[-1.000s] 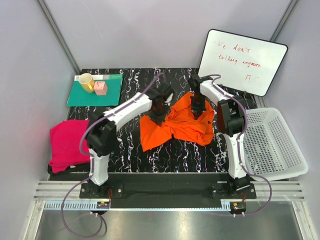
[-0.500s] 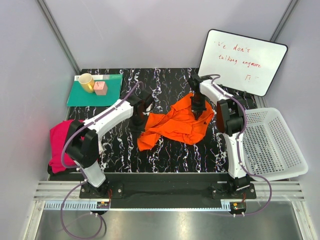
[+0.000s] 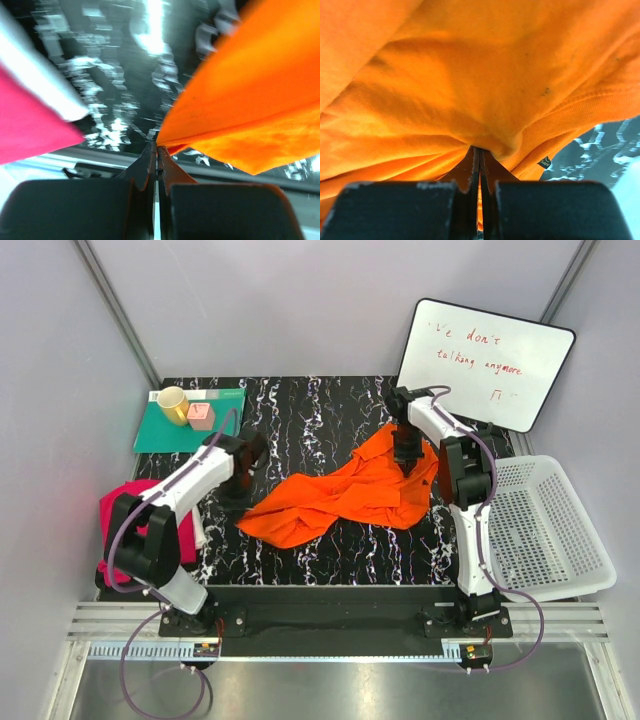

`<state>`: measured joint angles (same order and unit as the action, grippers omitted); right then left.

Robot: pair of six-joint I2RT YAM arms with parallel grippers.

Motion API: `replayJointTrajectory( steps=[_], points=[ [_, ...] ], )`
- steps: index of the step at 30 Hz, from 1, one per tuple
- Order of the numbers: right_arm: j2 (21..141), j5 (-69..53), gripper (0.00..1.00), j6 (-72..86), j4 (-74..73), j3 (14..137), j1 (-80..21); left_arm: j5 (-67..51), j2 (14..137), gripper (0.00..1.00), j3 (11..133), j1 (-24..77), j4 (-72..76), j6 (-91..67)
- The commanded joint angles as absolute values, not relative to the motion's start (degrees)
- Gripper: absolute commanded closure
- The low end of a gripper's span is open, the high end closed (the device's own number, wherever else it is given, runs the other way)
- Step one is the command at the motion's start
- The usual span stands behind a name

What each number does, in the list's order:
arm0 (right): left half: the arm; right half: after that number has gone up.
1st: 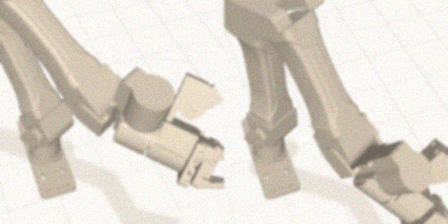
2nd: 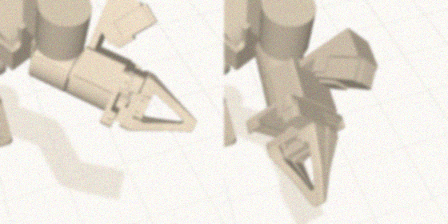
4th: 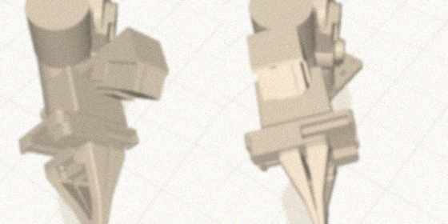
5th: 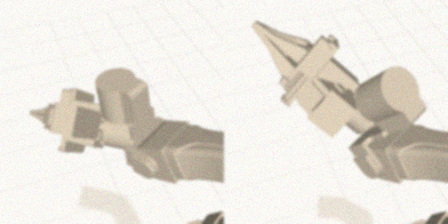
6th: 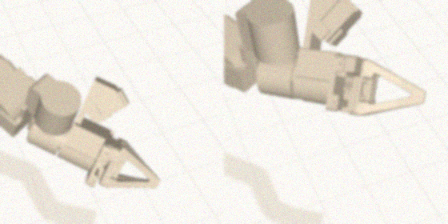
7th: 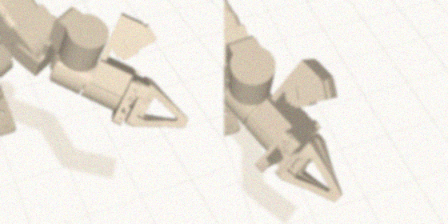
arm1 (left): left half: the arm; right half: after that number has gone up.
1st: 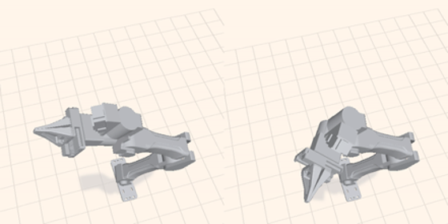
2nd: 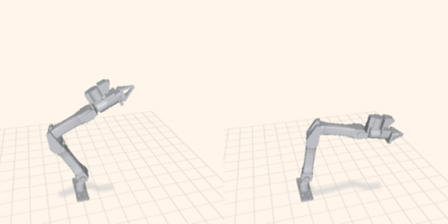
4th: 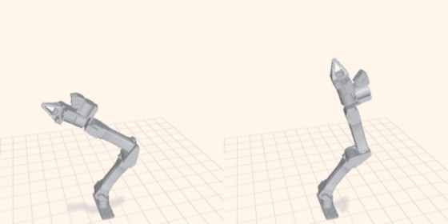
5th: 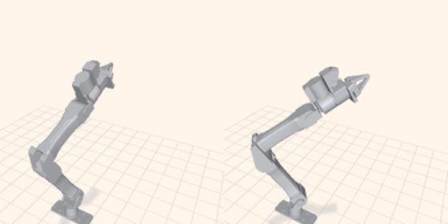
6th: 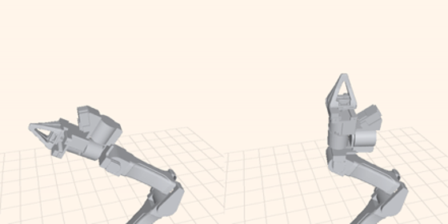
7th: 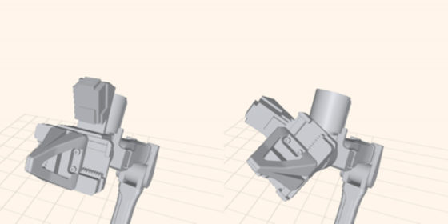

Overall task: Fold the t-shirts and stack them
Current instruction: Flatten out the tshirt

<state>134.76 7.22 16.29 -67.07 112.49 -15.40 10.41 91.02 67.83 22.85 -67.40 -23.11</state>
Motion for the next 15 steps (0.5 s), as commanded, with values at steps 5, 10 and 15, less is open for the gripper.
replayJointTrajectory(
  steps=[5, 10, 15],
  points=[
    [136.32, 15.91, 1.00, 14.94, -66.36, 113.82, -12.66, 20.66, 89.21, 1.00, 67.94, 10.38, -71.72, -25.84],
    [135.97, 13.98, 1.00, 14.33, -66.36, 114.08, -12.66, 22.24, 90.96, 0.71, 68.02, 7.47, -71.63, -25.75],
    [133.16, 11.25, 0.94, 13.27, -66.36, 114.78, -12.66, 19.87, 91.23, 0.19, 75.04, 8.78, -71.63, -24.44]
  ],
)
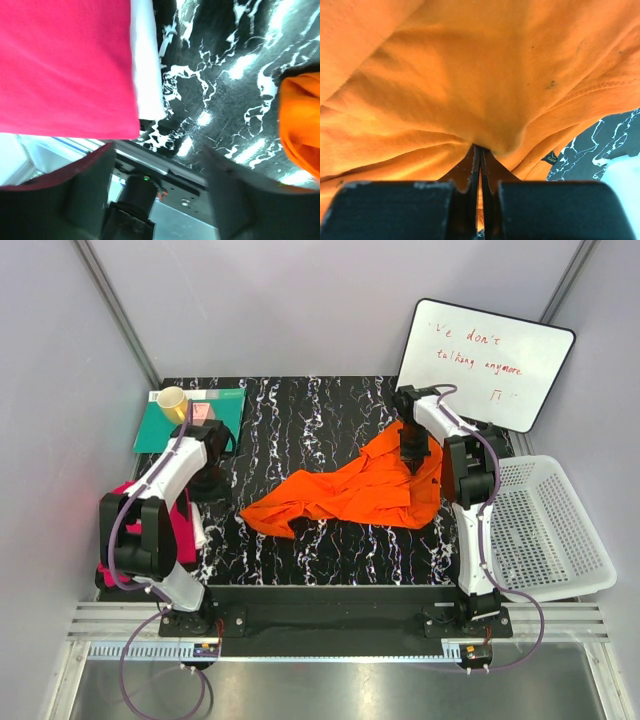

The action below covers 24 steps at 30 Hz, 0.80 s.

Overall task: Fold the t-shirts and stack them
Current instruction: Flatten out the tshirt

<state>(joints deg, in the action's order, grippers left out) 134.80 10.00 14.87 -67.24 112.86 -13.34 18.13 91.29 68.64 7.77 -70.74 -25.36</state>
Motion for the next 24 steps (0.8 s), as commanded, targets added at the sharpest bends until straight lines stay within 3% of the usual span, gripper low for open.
replayJointTrajectory(
  steps=[1, 2, 3, 4, 7, 11, 15, 22, 24],
  points=[
    [131.94, 10.99, 0.93, 13.18, -66.27, 114.79, -12.66, 19.17, 91.23, 0.16, 78.36, 9.49, -71.28, -23.39],
    [131.31, 10.38, 0.90, 12.92, -66.18, 114.87, -12.66, 18.55, 91.23, 0.08, 80.05, 11.75, -71.28, -22.86],
    [130.70, 8.80, 0.81, 12.75, -66.01, 114.79, -12.66, 17.67, 91.40, 0.04, 81.90, 13.08, -70.76, -22.16],
    [129.39, 7.75, 0.79, 12.57, -65.92, 114.79, -12.66, 16.62, 92.19, 0.01, 85.31, 14.75, -69.62, -20.15],
    [127.62, 2.91, 0.66, 12.30, -65.13, 114.87, -12.66, 14.16, 96.91, 0.01, 91.90, 22.31, -68.29, -17.24],
    [125.07, -5.35, 0.63, 12.04, -61.18, 113.73, -12.66, 12.40, 105.98, 0.01, 99.13, 31.79, -68.73, -15.82],
    [126.65, -10.54, 0.62, 12.57, -61.08, 114.43, -12.92, 8.01, 113.10, 0.01, 105.10, 35.15, -68.55, -16.44],
    [127.53, -9.76, 0.62, 13.27, -61.08, 113.38, -13.27, 2.47, 121.19, 0.04, 111.88, 37.26, -67.94, -15.03],
    [127.79, -9.41, 0.62, 13.27, -61.17, 113.29, -13.27, 0.53, 121.90, 0.10, 112.32, 37.62, -67.85, -14.24]
  ],
)
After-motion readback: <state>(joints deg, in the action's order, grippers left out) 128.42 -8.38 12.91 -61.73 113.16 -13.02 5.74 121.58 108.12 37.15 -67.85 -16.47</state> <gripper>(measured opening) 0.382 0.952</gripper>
